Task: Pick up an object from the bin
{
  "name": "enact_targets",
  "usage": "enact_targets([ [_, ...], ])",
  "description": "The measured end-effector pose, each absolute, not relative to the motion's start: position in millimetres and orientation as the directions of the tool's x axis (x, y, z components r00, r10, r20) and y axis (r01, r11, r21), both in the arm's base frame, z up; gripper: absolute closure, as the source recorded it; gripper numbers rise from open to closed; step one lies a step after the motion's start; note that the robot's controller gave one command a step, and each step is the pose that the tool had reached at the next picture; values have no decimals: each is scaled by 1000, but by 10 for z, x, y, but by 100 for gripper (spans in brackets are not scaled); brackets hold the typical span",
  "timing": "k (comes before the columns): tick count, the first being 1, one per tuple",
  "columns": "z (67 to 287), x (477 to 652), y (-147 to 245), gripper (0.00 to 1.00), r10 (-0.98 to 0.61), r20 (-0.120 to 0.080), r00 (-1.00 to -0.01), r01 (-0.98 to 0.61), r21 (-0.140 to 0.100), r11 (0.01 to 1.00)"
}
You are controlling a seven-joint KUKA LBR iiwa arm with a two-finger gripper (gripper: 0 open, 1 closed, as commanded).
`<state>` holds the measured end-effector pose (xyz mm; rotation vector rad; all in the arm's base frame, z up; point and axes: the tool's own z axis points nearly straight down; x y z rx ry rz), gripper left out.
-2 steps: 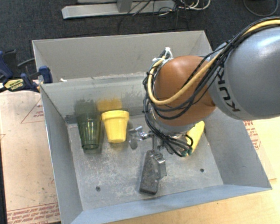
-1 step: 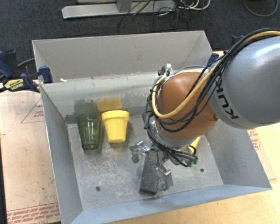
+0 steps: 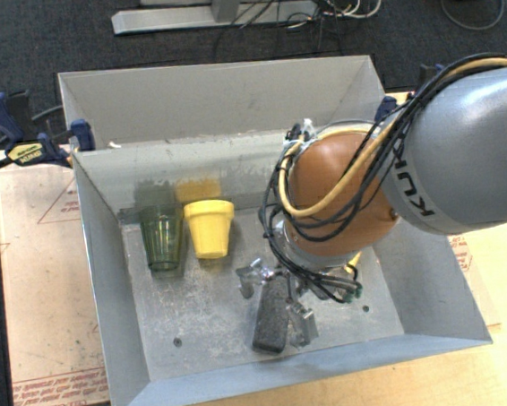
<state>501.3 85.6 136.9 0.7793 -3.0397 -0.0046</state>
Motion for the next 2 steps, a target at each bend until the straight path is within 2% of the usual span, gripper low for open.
enact_targets([
  [1,1738,4997,936,0,-507,8,-862,-507,7,862],
  [2,1983,5226,899,0,-603,-8,-798,-603,0,798],
])
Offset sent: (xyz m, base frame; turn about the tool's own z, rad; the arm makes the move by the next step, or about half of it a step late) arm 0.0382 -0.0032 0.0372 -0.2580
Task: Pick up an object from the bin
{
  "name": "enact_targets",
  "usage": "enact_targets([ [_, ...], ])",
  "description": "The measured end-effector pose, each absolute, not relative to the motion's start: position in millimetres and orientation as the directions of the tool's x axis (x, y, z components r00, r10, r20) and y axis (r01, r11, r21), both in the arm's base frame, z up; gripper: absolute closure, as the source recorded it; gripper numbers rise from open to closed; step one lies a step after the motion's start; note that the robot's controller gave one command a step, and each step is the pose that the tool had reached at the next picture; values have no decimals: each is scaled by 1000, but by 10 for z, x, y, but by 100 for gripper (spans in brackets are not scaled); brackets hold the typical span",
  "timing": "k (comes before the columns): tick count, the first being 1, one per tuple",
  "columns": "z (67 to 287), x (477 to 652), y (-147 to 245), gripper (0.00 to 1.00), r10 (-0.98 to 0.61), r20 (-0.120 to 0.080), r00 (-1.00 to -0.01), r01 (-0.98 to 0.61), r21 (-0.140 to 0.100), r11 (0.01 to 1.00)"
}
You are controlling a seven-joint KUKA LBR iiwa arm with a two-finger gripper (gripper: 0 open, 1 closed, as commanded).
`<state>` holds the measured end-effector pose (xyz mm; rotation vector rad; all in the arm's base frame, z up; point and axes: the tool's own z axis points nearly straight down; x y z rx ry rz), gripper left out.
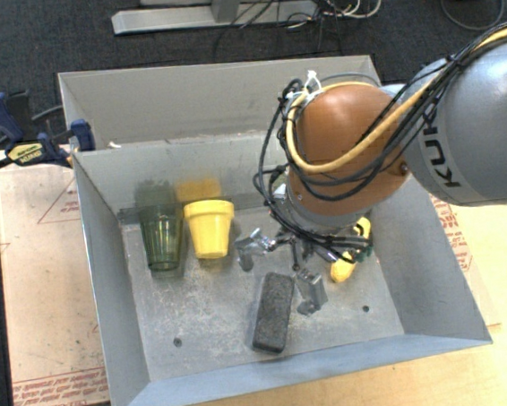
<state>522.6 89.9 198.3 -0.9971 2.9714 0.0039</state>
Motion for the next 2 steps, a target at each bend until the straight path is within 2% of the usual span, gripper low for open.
enact_targets([
  [1,1548,5364,634,0,-694,-2,-720,-694,5,720],
  [2,1356,5349,596,0,-730,3,-683,-730,5,683],
])
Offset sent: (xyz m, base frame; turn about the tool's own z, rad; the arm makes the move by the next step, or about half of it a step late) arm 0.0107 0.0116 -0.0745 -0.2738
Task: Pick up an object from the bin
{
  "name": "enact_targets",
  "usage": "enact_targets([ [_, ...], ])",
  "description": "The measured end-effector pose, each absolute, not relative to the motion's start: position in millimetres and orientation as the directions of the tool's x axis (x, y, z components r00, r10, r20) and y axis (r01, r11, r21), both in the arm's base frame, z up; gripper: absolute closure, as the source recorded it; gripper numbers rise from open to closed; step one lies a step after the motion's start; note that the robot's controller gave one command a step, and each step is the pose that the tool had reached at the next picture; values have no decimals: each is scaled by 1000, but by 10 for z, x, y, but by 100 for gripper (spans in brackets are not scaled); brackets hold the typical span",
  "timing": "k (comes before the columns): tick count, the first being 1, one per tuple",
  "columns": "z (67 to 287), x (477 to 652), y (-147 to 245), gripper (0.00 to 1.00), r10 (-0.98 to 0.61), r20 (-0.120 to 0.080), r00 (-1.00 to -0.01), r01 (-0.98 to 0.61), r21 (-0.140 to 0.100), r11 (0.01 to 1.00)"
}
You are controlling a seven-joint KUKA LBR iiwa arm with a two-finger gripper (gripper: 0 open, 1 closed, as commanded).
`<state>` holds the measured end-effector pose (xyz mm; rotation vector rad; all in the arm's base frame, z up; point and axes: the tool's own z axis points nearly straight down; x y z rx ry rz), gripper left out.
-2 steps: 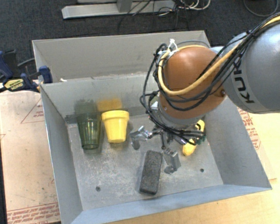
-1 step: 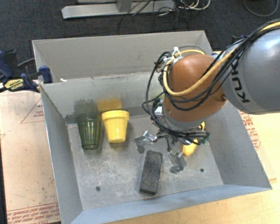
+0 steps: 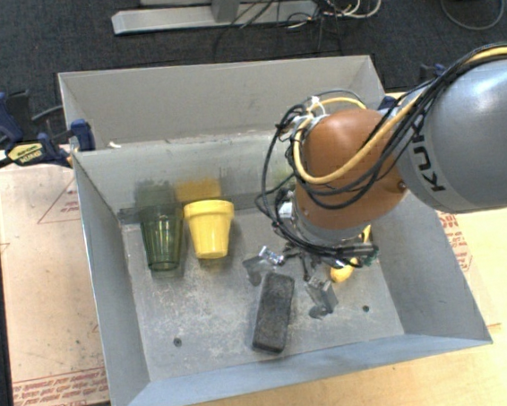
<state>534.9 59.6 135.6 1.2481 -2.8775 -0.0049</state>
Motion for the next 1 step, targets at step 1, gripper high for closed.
enact_targets([
  [1,1336,5340,675,0,-745,-2,-667,-745,3,667],
])
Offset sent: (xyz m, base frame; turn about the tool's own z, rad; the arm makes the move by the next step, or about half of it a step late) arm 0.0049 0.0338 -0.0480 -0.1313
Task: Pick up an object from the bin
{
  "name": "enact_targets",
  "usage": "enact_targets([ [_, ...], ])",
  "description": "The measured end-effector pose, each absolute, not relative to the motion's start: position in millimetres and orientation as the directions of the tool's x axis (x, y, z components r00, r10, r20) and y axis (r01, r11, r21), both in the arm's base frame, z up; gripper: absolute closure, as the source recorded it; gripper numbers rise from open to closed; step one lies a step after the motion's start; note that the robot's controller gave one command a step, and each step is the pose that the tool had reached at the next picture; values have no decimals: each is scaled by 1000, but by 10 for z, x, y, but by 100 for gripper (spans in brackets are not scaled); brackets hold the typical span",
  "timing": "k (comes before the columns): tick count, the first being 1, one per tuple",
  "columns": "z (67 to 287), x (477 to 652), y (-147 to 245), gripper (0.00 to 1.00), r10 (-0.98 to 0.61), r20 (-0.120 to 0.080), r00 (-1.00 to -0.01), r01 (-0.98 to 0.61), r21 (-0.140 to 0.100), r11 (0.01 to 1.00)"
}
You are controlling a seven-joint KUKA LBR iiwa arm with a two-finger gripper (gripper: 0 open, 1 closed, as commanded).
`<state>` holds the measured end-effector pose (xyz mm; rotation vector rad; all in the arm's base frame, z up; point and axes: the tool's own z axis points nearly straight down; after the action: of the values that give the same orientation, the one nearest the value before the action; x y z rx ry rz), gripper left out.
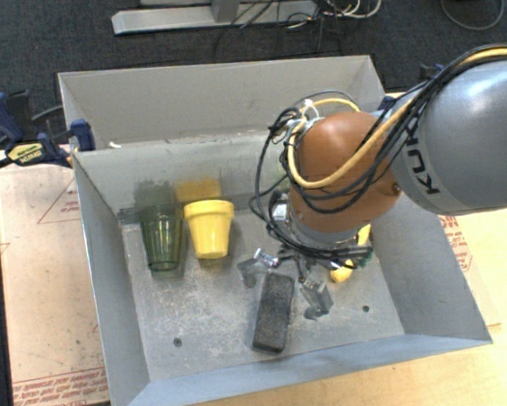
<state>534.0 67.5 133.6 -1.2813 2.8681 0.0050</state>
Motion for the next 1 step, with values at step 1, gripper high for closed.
enact_targets([
  [1,1028,5328,860,0,-800,-2,-600,-800,4,600],
])
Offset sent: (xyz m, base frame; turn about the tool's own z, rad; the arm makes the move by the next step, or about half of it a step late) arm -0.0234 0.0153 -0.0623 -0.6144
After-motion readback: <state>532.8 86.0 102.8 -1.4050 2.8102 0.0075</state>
